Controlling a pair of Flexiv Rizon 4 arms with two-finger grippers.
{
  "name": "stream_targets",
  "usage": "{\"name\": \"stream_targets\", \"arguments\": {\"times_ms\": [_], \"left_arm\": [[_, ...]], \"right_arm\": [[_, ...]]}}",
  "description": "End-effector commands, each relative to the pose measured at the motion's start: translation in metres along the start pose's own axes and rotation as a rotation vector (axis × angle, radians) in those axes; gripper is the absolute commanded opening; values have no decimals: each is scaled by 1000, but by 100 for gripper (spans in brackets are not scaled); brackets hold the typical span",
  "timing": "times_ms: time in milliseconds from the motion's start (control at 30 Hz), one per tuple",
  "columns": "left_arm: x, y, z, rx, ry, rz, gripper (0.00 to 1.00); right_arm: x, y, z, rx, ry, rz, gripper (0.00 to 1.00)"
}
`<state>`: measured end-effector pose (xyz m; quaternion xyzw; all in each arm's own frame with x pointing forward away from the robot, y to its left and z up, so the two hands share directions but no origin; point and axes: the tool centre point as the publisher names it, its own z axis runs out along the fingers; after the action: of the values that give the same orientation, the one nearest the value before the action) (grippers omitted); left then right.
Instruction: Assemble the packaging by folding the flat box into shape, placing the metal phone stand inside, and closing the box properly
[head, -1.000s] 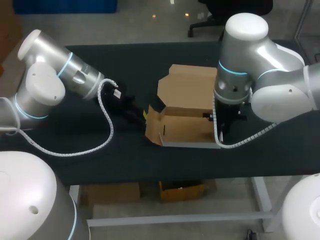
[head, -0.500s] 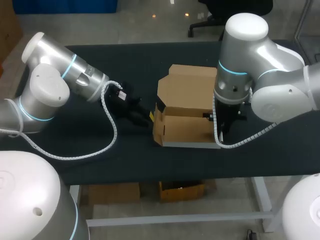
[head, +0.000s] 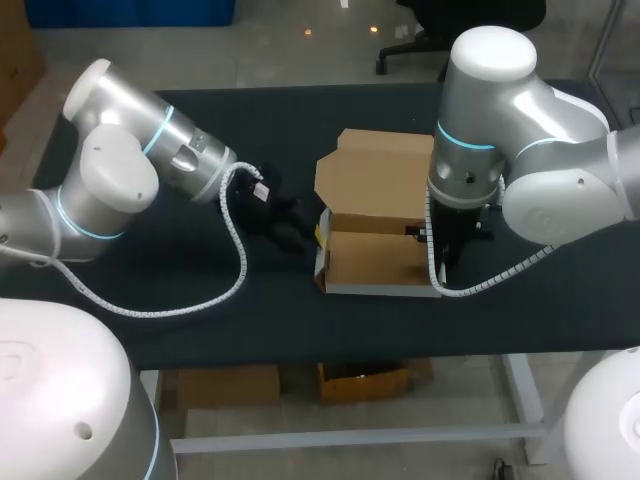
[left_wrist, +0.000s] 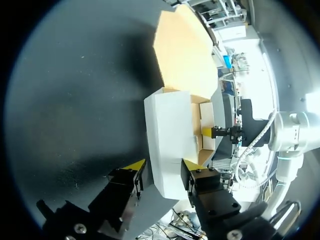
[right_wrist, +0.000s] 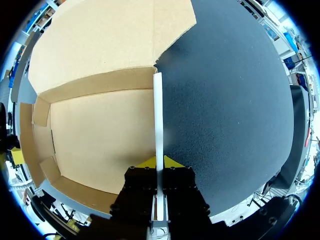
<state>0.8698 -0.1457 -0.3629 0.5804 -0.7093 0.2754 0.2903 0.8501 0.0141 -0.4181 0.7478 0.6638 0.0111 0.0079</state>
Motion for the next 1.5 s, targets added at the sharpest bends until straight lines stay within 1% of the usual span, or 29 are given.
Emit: {"name": "stream_targets", "arguments": {"times_ms": [33, 400, 967, 1133, 1500], "left_arm": [[6, 2, 7, 3, -19, 0, 45], [13, 3, 16, 19, -82, 10, 47], [23, 1, 34, 84, -266, 26, 46], [22, -2, 37, 102, -321, 22, 45], [14, -11, 47, 141, -458, 0, 41]], "right_arm": [[0, 0, 0, 1, -1, 0, 0], [0, 0, 0, 1, -1, 0, 0], [0, 0, 0, 1, -1, 0, 0], [0, 0, 0, 1, -1, 0, 0], [0, 0, 0, 1, -1, 0, 0]]}}
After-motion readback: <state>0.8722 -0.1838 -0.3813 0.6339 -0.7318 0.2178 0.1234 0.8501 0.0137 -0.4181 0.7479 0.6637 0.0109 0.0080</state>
